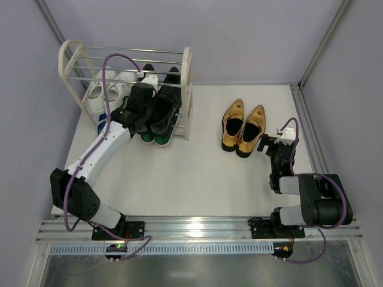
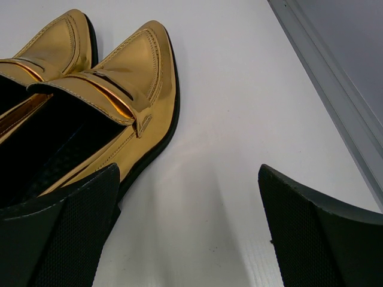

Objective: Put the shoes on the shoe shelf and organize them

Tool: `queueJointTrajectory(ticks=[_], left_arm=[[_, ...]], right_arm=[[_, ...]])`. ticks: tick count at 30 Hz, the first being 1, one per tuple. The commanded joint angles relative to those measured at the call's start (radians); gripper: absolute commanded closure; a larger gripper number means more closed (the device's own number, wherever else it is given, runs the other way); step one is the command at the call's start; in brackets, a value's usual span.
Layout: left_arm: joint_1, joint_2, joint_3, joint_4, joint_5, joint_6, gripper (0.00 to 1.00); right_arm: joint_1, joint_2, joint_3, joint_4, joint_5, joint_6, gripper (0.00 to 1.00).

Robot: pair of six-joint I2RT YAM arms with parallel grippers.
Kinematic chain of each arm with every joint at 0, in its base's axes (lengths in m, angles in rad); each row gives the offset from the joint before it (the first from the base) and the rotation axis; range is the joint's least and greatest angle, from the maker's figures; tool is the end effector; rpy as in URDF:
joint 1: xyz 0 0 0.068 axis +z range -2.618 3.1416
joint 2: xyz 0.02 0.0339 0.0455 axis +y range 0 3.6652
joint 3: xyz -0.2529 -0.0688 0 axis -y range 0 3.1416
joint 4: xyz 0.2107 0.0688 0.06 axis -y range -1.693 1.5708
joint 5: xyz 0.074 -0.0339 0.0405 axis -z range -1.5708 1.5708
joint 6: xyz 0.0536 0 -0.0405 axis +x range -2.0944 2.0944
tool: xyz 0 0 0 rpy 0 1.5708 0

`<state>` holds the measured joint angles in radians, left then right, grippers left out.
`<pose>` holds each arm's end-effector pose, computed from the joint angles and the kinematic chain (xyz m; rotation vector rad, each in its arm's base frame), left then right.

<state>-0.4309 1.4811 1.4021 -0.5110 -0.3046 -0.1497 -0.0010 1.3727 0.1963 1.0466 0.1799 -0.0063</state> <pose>0.2939 -0.1174 0.3389 0.1253 2.1266 -0.0122 0.2322 -0.0098 0.1736 0.1298 1.6960 -0.1584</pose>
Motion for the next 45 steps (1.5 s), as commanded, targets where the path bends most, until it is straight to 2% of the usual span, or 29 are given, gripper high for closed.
queueJointTrajectory(ticks=[1, 2, 3, 14, 24, 31, 37, 45], left_arm=[[-0.003, 0.024, 0.018, 0.052, -0.021, -0.010, 0.88], [-0.003, 0.022, 0.023, 0.060, -0.021, -0.013, 0.97], [-0.003, 0.018, 0.023, 0.071, -0.024, -0.014, 1.00], [-0.003, -0.025, 0.129, 0.173, -0.079, -0.011, 1.00], [-0.005, -0.077, 0.129, 0.298, -0.117, 0.013, 1.00], [-0.003, -0.025, 0.192, 0.350, -0.116, 0.041, 1.00], [-0.003, 0.005, 0.293, 0.290, -0.096, 0.024, 1.00], [-0.003, 0.034, 0.302, 0.342, -0.117, 0.070, 1.00]], right_arm=[[0.001, -0.007, 0.006, 0.076, -0.002, -0.006, 0.03], [0.001, -0.009, 0.006, 0.075, 0.000, -0.006, 0.03], [0.001, -0.009, 0.006, 0.076, -0.002, -0.006, 0.03], [0.001, -0.009, 0.005, 0.076, -0.002, -0.006, 0.03], [0.001, -0.009, 0.006, 0.076, -0.002, -0.006, 0.03], [0.001, -0.007, 0.006, 0.076, -0.002, -0.006, 0.03], [0.001, -0.007, 0.005, 0.076, -0.002, -0.006, 0.03], [0.001, -0.007, 0.005, 0.076, -0.002, -0.006, 0.03]])
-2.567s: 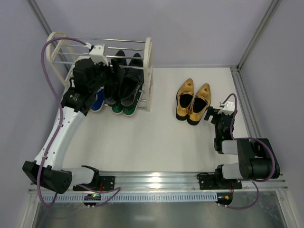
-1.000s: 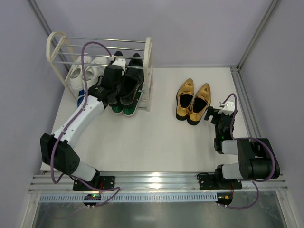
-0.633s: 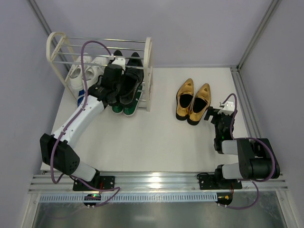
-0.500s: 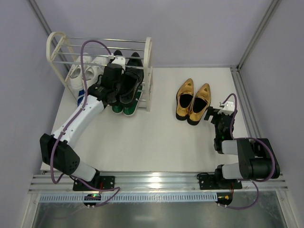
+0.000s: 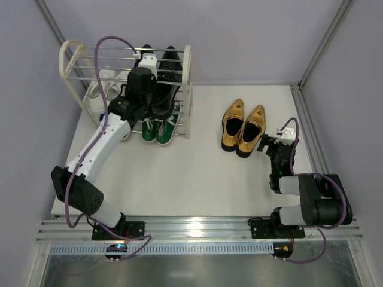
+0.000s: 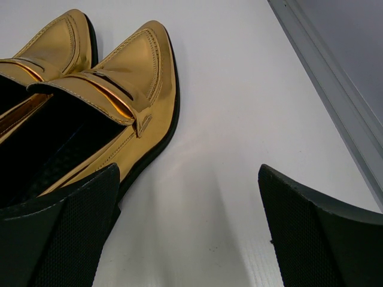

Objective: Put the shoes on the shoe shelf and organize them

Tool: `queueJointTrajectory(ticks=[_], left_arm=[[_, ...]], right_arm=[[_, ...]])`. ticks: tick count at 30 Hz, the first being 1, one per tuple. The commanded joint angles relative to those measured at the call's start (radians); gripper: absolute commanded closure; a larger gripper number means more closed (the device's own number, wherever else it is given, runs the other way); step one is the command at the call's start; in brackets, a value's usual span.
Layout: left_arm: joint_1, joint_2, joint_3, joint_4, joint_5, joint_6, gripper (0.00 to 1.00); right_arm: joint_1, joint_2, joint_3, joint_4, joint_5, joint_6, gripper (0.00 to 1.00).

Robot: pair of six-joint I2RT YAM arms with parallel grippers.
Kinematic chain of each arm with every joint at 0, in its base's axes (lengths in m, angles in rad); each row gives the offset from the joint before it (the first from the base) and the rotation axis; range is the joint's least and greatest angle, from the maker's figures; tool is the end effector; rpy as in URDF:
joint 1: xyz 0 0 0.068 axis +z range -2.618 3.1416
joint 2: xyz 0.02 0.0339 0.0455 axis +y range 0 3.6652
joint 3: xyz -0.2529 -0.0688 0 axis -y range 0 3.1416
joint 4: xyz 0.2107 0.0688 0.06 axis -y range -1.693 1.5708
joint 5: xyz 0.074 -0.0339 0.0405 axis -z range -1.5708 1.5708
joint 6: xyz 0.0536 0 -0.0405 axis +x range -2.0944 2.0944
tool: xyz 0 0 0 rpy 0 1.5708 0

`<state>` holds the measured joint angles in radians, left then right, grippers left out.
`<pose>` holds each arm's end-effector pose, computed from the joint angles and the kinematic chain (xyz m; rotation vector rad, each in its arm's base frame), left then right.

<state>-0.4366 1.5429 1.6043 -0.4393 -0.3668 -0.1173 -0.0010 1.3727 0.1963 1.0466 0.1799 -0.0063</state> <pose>0.3116 -0.1242 0.3934 0.0661 1.9213 -0.0138 0.2322 -0.0098 0.1736 0.1298 1.6960 -0.1584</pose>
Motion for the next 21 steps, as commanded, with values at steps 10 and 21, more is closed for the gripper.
queueJointTrajectory(ticks=[10, 21], left_arm=[[0.004, 0.097, 0.140, 0.369, -0.063, 0.085, 1.00], [0.004, 0.125, 0.075, 0.484, -0.138, 0.005, 1.00]], right_arm=[[0.001, -0.007, 0.006, 0.076, -0.002, -0.006, 0.03], [0.001, -0.009, 0.006, 0.076, 0.000, -0.006, 0.03]])
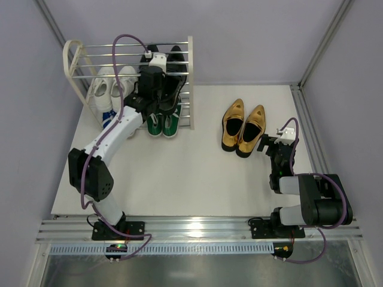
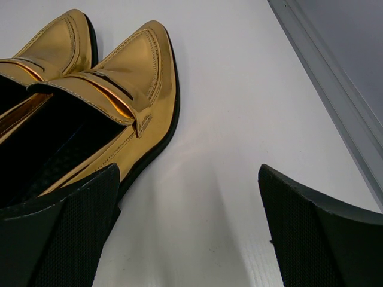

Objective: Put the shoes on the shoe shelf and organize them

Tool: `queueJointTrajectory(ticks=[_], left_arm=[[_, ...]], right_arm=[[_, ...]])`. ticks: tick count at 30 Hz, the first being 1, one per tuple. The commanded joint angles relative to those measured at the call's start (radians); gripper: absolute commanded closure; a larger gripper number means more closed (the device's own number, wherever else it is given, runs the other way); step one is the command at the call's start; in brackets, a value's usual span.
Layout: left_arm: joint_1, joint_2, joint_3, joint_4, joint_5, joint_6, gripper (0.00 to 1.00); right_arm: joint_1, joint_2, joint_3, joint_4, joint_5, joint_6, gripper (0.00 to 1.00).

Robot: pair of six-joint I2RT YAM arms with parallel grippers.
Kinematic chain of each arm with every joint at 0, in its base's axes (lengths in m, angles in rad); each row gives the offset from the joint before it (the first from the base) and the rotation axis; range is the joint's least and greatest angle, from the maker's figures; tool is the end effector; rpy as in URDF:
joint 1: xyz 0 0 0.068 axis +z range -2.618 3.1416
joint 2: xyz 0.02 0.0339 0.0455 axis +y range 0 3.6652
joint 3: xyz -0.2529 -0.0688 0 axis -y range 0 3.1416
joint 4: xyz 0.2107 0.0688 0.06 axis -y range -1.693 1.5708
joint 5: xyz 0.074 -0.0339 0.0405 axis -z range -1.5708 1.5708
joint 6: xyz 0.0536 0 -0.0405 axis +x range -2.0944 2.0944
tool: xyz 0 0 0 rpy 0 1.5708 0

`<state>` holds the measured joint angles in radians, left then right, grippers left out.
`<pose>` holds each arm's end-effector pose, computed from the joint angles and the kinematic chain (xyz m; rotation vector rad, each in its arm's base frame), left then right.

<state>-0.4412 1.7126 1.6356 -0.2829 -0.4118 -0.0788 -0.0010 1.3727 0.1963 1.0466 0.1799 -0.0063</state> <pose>0.3579 -0.1453 0.3641 0.0715 1.8983 0.0449 0.2322 -0.0098 0.1736 0.1298 1.6960 -0.1584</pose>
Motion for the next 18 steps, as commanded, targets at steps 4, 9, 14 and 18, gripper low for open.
queueJointTrajectory(ticks=[4, 9, 14, 18], left_arm=[[0.007, -0.042, 0.043, 0.330, -0.173, -0.067, 1.00], [0.007, -0.019, 0.058, 0.312, -0.199, -0.101, 1.00], [0.006, 0.004, 0.073, 0.297, -0.174, -0.130, 1.00], [0.004, -0.004, 0.058, 0.323, -0.147, -0.145, 1.00]], right_arm=[[0.001, -0.009, 0.005, 0.076, -0.002, -0.006, 0.03], [0.001, -0.007, 0.005, 0.076, 0.001, -0.006, 0.03], [0.001, -0.007, 0.006, 0.076, -0.002, -0.006, 0.03], [0.001, -0.007, 0.005, 0.075, -0.003, -0.006, 0.03]])
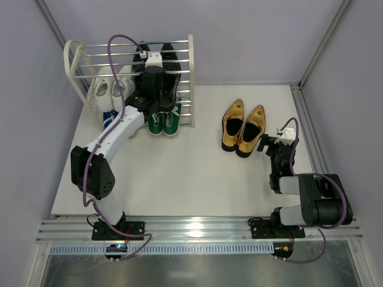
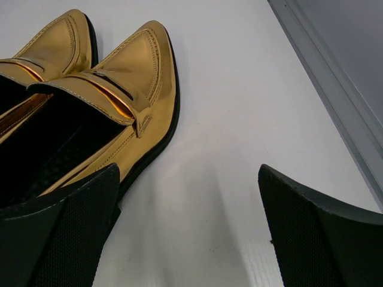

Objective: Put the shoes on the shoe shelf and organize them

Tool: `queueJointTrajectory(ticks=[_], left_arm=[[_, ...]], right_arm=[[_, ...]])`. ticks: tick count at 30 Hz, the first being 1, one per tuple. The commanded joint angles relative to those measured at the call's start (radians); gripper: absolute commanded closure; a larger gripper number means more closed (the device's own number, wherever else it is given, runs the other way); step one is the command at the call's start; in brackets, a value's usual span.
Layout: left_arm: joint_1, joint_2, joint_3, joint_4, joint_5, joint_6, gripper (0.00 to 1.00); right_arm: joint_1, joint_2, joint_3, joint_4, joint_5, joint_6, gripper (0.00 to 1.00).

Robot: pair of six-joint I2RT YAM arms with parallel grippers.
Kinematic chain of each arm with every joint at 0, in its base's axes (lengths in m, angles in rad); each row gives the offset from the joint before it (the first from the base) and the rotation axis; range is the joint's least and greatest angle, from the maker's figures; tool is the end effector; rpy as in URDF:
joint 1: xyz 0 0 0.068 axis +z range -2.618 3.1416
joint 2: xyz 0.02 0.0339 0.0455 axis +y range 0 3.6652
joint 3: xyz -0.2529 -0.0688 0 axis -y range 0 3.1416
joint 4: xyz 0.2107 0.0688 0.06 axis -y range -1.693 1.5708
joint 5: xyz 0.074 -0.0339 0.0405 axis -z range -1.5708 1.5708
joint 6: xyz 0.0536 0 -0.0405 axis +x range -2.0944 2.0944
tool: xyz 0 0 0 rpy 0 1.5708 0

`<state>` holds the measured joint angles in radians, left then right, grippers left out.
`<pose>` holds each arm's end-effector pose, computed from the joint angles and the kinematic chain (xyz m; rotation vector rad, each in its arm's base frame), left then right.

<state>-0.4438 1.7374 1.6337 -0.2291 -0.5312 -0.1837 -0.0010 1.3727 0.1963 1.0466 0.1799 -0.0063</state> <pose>0.3651 -0.1435 0.3615 -0.1139 1.8534 0.0709 0.2322 -0.0098 0.1736 0.1298 1.6960 -0.1584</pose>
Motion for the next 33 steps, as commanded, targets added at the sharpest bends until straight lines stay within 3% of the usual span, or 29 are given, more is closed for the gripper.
queueJointTrajectory(ticks=[1, 33], left_arm=[[0.008, -0.027, 0.061, 0.267, -0.027, -0.046, 1.00], [-0.021, -0.010, 0.155, 0.366, -0.027, -0.065, 1.00]], right_arm=[[0.001, -0.009, 0.006, 0.076, -0.002, -0.006, 0.03], [0.001, -0.009, 0.006, 0.075, -0.002, -0.006, 0.03]])
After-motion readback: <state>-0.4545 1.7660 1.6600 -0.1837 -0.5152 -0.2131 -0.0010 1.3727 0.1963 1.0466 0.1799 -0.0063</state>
